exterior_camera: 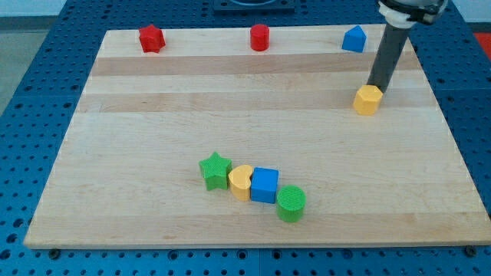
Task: Place the yellow hexagon above the blue cube
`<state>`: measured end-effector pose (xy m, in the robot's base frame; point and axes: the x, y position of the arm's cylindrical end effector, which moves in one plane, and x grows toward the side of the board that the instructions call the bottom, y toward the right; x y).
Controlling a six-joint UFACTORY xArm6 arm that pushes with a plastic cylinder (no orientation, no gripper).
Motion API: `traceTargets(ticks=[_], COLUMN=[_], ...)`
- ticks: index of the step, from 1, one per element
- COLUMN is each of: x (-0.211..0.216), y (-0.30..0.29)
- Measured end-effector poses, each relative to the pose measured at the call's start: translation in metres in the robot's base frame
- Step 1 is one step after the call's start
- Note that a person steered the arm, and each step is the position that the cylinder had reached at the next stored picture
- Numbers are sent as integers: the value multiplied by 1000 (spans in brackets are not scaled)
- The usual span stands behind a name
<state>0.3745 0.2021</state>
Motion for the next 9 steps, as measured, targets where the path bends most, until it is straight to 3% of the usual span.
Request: traceTargets(ticks=[3, 9], x=[48, 114], y=[-23, -145])
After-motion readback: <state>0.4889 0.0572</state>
